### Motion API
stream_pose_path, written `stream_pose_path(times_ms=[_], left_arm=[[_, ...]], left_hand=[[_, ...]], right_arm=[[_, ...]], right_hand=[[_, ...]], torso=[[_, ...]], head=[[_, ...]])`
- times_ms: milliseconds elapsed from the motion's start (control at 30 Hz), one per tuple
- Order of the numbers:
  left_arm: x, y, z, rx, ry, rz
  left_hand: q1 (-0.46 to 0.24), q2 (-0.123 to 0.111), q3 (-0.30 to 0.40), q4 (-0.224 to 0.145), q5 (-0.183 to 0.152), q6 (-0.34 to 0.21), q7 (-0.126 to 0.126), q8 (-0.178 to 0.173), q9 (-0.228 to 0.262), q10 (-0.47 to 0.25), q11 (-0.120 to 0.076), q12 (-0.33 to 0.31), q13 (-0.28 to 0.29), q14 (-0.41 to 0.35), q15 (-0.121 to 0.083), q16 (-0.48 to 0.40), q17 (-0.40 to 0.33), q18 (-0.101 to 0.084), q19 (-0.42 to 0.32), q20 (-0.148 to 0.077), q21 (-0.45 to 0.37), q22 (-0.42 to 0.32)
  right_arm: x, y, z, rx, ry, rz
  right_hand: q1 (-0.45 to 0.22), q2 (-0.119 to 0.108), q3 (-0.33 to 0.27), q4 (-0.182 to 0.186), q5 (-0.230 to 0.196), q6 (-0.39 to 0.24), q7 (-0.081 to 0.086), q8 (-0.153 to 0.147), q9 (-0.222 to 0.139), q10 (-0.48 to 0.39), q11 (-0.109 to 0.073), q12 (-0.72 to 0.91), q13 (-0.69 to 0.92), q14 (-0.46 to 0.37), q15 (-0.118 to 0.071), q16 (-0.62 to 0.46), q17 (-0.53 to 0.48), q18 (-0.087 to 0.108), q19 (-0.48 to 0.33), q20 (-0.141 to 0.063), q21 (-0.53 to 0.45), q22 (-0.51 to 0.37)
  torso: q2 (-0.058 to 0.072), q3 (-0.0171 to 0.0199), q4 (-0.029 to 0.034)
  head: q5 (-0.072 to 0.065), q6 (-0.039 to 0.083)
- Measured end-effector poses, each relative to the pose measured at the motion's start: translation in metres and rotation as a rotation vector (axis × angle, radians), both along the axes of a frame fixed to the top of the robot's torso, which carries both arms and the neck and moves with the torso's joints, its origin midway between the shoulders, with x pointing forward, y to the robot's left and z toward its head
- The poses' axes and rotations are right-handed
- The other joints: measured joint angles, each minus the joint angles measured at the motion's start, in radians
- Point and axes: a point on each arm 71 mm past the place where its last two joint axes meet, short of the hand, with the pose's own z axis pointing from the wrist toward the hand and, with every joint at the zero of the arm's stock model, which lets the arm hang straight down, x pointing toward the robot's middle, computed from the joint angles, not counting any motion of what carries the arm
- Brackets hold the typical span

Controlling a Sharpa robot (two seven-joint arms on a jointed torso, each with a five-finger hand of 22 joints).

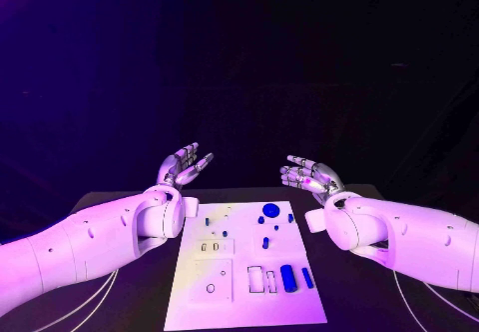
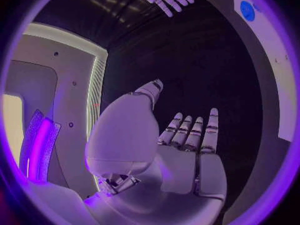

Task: Assemble the parts on the task board

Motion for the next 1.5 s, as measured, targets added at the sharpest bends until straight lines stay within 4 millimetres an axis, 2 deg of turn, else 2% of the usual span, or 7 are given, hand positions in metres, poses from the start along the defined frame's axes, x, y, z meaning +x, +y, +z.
stream_pose_path(times_ms=[400,567,800,1033,1267,1367,1500], left_arm=[[-0.013,0.014,0.011,-0.008,-0.01,-0.07],[-0.023,0.01,0.014,-0.015,-0.001,-0.112],[-0.03,0.011,0.019,-0.013,-0.002,-0.148],[-0.042,0.012,0.027,-0.021,-0.002,-0.211],[-0.06,0.009,0.036,-0.036,-0.004,-0.289],[-0.066,0.007,0.04,-0.043,-0.005,-0.316],[-0.072,0.004,0.046,-0.052,-0.01,-0.346]], left_hand=[[0.078,0.005,-0.049,0.06,0.005,0.091,0.005,0.019,0.014,0.11,0.033,0.008,0.009,0.144,0.033,0.03,0.02,0.0,0.114,0.007,0.028,0.013],[0.097,0.013,-0.06,0.071,0.005,0.362,0.029,0.104,0.063,0.495,0.072,0.072,0.033,0.462,0.013,0.098,0.07,0.055,0.311,0.004,0.083,0.031],[0.102,0.008,-0.032,0.072,0.005,0.458,0.052,0.134,0.073,0.627,0.041,0.086,0.036,0.627,-0.03,0.165,0.135,0.078,0.441,-0.013,0.153,0.051],[0.141,-0.032,0.013,0.042,0.005,0.513,0.065,0.152,0.087,0.715,0.008,0.089,0.038,0.766,-0.083,0.254,0.243,0.078,0.592,-0.081,0.278,0.109],[0.125,-0.068,0.094,0.016,0.005,0.547,0.051,0.15,0.112,0.789,-0.015,0.042,0.038,0.794,-0.123,0.49,0.491,0.078,0.565,-0.127,0.59,0.319],[0.111,-0.083,0.118,0.015,0.005,0.547,0.051,0.142,0.12,0.792,-0.019,0.042,0.038,0.784,-0.124,0.575,0.562,0.078,0.529,-0.127,0.691,0.392],[0.101,-0.092,0.123,0.018,0.005,0.547,0.051,0.141,0.125,0.792,-0.019,0.042,0.04,0.78,-0.127,0.623,0.597,0.078,0.517,-0.125,0.741,0.426]], right_arm=[[0.013,-0.01,0.021,-0.221,-0.117,0.167],[0.011,-0.007,0.033,-0.453,-0.276,0.251],[0.011,0.0,0.049,-0.663,-0.402,0.314],[0.013,0.005,0.059,-0.851,-0.488,0.345],[0.012,0.012,0.064,-1.019,-0.543,0.367],[0.011,0.016,0.064,-1.089,-0.561,0.37],[0.01,0.02,0.063,-1.17,-0.578,0.368]], right_hand=[[0.104,-0.041,0.046,-0.046,-0.049,0.307,0.036,0.074,0.056,0.328,-0.041,0.018,0.011,0.254,-0.049,0.048,0.029,0.042,0.264,-0.008,0.072,0.014],[0.115,-0.053,0.05,-0.047,-0.071,0.393,0.051,0.096,0.066,0.408,-0.06,0.019,0.011,0.326,-0.07,0.069,0.04,0.042,0.338,-0.025,0.098,0.018],[0.131,-0.069,0.05,-0.029,-0.104,0.477,0.068,0.119,0.073,0.491,-0.085,0.018,0.012,0.443,-0.108,0.114,0.074,0.042,0.444,-0.061,0.152,0.036],[0.154,-0.092,0.035,-0.014,-0.111,0.54,0.038,0.127,0.078,0.578,-0.123,0.018,0.015,0.633,-0.17,0.232,0.177,0.042,0.591,-0.129,0.291,0.108],[0.177,-0.115,0.036,-0.008,-0.111,0.58,0.015,0.127,0.088,0.639,-0.156,0.018,0.019,0.737,-0.213,0.442,0.368,0.042,0.658,-0.177,0.485,0.246],[0.167,-0.169,0.049,0.023,-0.111,0.594,0.007,0.109,0.103,0.622,-0.16,0.014,0.018,0.775,-0.219,0.698,0.587,0.042,0.703,-0.194,0.744,0.503],[0.168,-0.177,0.032,0.039,-0.111,0.584,-0.001,0.108,0.111,0.577,-0.155,0.014,0.018,0.791,-0.211,0.911,0.787,0.014,0.757,-0.186,0.917,0.72]], torso=[[0.019,-0.0012,0.0035],[0.044,-0.0024,0.0113],[0.077,-0.0037,0.0244],[0.106,-0.0066,0.0354],[0.136,-0.0088,0.0448],[0.149,-0.0099,0.0492],[0.164,-0.0117,0.0549]], head=[[-0.002,-0.005],[-0.009,-0.004],[-0.018,0.004],[-0.03,0.011],[-0.04,0.018],[-0.046,0.022],[-0.052,0.026]])
